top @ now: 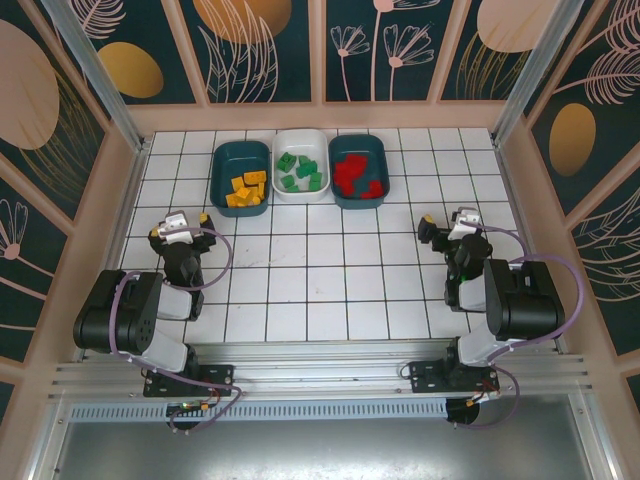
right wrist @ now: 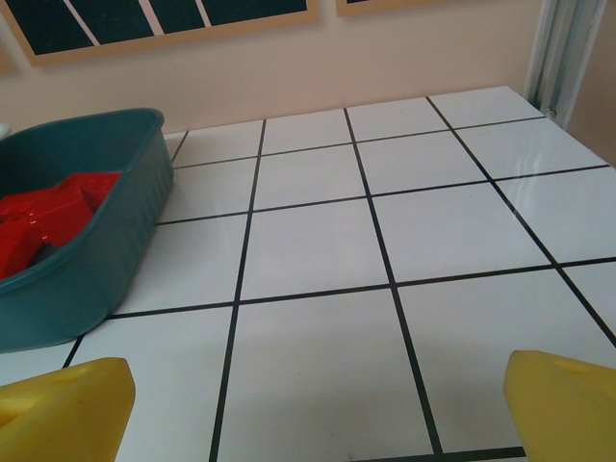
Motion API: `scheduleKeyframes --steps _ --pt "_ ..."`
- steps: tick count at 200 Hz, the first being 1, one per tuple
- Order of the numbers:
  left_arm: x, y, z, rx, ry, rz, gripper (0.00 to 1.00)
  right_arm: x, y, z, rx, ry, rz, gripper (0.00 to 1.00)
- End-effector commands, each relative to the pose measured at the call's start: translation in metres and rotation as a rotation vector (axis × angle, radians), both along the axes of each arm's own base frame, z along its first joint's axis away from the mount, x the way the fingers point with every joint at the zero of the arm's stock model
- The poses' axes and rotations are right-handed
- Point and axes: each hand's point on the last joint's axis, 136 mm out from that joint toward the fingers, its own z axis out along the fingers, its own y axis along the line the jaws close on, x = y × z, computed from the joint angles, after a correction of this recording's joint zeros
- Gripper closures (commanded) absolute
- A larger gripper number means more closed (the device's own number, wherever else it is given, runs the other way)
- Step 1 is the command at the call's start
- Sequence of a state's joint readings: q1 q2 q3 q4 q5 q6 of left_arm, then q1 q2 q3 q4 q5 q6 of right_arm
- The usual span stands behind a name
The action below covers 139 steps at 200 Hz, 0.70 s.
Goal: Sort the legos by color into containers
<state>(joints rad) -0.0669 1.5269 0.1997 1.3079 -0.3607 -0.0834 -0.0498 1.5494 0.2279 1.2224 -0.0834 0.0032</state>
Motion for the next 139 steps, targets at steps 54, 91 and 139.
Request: scheduleKeyframes --steps 54,91,139 --pt "0.0021 0.0042 0.0103 -0.018 -0.042 0.019 0.01 0.003 0.0013 0.0112 -0.001 -0.037 -0.003 0.01" --pt "0.0022 0.0038 0.01 -0.018 -0.04 0.019 0.01 0.003 0.0013 0.0116 -0.001 -0.038 -0.003 0.01" --pt "0.004 0.0038 0.0092 -0.02 -0.035 0.018 0.01 0.0031 0.0012 0.0115 0.0 -0.038 -0.003 0.01"
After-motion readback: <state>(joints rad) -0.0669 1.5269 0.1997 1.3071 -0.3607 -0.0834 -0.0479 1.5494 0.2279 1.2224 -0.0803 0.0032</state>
